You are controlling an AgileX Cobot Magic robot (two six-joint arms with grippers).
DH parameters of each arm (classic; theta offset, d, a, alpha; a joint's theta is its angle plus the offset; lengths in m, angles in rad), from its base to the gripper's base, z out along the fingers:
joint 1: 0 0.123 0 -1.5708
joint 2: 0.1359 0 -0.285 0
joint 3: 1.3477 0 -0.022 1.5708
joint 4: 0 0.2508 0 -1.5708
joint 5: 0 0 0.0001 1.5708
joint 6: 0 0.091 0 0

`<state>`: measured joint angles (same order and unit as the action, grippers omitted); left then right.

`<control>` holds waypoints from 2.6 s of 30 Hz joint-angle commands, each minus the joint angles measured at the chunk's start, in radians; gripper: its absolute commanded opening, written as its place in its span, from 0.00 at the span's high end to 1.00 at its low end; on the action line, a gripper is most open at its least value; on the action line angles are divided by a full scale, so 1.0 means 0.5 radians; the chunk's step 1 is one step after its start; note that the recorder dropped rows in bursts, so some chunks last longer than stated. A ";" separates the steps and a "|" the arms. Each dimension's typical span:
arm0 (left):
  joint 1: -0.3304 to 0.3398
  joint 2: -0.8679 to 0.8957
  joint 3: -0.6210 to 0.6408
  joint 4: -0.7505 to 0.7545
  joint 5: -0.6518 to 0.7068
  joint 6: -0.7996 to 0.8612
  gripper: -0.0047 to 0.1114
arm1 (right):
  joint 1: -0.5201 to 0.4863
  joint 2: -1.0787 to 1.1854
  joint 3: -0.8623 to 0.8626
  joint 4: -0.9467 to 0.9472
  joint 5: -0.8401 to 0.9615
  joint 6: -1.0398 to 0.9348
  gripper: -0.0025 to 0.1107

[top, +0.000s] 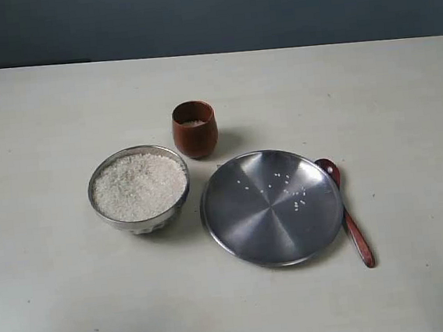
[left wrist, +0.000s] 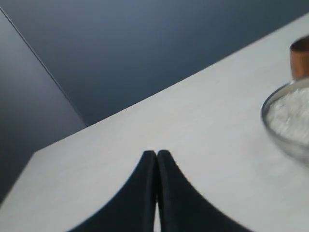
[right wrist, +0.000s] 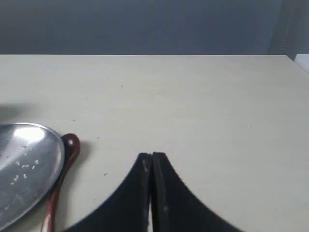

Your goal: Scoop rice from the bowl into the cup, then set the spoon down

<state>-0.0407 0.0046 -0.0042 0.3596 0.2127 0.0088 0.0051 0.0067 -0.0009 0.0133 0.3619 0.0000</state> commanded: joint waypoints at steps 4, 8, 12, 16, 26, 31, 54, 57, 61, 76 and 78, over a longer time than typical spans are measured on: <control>-0.004 -0.009 -0.028 -1.760 -0.535 -0.296 0.96 | -0.004 -0.013 0.002 -0.001 -0.005 0.000 0.97; -0.004 -0.009 -0.322 -1.612 -0.144 -0.184 0.96 | -0.004 -0.013 0.002 -0.001 -0.005 0.000 0.97; -0.004 0.009 -0.763 -1.458 0.163 -0.007 0.96 | -0.004 -0.013 0.002 -0.001 -0.005 0.000 0.97; -0.004 0.199 -0.961 -1.407 0.433 0.090 0.96 | -0.004 -0.013 0.002 -0.001 -0.005 0.000 0.97; -0.004 0.700 -1.349 -1.220 0.974 0.370 0.96 | -0.004 -0.013 0.002 -0.001 -0.005 0.000 0.97; -0.004 0.874 -1.369 -1.177 1.155 0.370 0.96 | -0.004 -0.013 0.002 -0.001 -0.005 0.000 0.97; -0.004 0.993 -1.369 -1.171 1.284 0.337 0.96 | -0.008 -0.013 0.002 0.744 -1.590 0.129 0.97; -0.004 0.993 -1.369 -1.171 1.284 0.337 0.96 | -0.008 -0.013 0.002 0.836 -1.867 0.162 0.97; -0.004 0.993 -1.369 -1.175 1.280 0.337 0.96 | -0.008 -0.013 0.002 0.844 -1.978 0.323 0.97; -0.004 0.993 -1.369 -1.168 1.280 0.341 0.96 | -0.005 0.060 -0.538 -0.073 -1.087 0.982 0.98; -0.004 0.993 -1.369 -1.168 1.280 0.349 0.96 | 0.014 0.143 -0.711 -0.213 -0.959 0.982 0.98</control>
<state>-0.0407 0.4984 -0.6832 -0.2291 0.8617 0.1841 0.0051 0.0302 -0.2500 0.0197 -0.2382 0.4891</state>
